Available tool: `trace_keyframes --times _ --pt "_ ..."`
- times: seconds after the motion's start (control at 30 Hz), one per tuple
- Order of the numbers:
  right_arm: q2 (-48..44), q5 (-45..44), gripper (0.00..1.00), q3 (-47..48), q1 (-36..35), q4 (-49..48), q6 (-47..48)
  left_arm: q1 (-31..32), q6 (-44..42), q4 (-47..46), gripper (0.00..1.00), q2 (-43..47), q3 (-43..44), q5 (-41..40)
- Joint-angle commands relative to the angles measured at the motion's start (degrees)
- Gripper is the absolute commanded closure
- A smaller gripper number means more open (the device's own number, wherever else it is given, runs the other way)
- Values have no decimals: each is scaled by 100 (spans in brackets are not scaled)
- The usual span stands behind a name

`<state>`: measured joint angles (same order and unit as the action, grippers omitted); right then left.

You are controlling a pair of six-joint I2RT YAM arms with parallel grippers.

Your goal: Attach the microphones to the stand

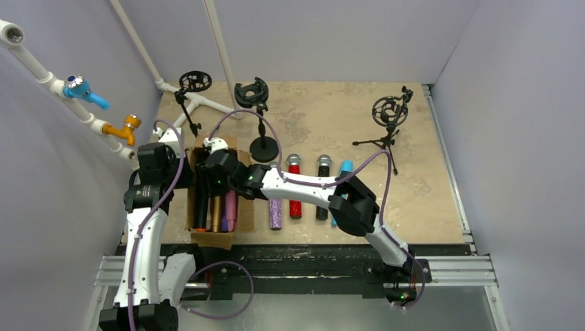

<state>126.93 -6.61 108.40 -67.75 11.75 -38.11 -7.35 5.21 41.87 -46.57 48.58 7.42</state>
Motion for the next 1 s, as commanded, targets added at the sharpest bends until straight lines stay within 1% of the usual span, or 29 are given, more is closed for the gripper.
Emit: trace_keyframes --times 0.0,0.1,0.17,0.23,0.27,0.3,0.4,0.47,0.6,0.7,0.83,0.97 --pt "142 -23 44 423 25 -267 -171 -11 345 -366 100 58 119 212" --pt "420 -319 46 702 25 -40 -171 -4 377 -367 100 72 134 366" --pt "561 -466 52 743 25 -79 -163 -5 401 -372 100 77 150 532" --pt "634 -470 64 780 25 -162 -130 -5 398 -373 100 49 173 557" --pt "635 -412 72 839 29 -165 -87 -5 363 -379 100 29 184 487" --pt "564 -336 78 881 27 -193 -38 -6 312 -374 100 -1 206 386" --pt "-23 -217 90 492 25 -651 242 -10 102 -445 100 -93 230 -11" --pt "-467 61 99 223 29 -811 295 -7 -3 -534 100 -165 208 -298" --pt "-1300 386 100 -295 33 -959 403 -3 -90 -680 100 -309 162 -654" --pt "-1820 604 100 -587 51 -836 408 -9 -112 -718 100 -360 169 -723" --pt "-2491 569 100 -1168 221 -557 383 -11 -151 -741 100 -387 198 -724" --pt "-3345 372 100 -2053 646 -198 327 -3 -191 -733 100 -390 226 -724"
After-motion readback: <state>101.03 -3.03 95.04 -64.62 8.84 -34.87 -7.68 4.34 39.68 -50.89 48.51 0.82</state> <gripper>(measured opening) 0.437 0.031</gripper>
